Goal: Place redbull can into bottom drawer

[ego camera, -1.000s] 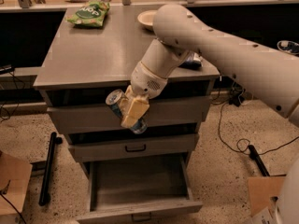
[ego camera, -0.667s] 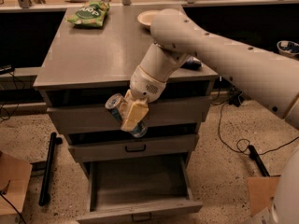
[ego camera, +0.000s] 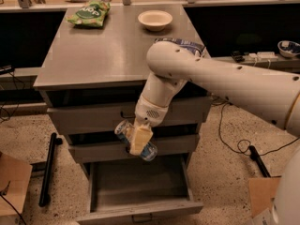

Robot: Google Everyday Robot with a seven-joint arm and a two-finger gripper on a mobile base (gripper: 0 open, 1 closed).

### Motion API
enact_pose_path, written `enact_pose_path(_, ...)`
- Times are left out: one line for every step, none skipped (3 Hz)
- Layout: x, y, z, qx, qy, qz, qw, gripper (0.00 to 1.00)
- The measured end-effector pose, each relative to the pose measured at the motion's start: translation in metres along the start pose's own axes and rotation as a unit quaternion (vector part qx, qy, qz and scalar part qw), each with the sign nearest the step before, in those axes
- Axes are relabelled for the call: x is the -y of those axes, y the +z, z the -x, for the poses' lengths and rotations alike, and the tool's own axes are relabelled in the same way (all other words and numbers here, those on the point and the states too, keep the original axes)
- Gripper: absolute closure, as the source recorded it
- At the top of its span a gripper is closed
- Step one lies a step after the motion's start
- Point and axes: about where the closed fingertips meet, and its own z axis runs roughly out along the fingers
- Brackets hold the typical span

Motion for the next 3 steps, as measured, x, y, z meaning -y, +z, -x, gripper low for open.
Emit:
enact_pose_path(0.001, 0.033, -0.029, -0.006, 0.047, -0.020, 0.9987, 1.00)
enact_pose_path(0.008, 0.070, -0.066, 0.028, 0.095, -0.048, 0.9940, 1.00)
enact_pose_path(0.038, 0.092, -0.091, 0.078, 0.124, -0.090, 0.9851, 1.00)
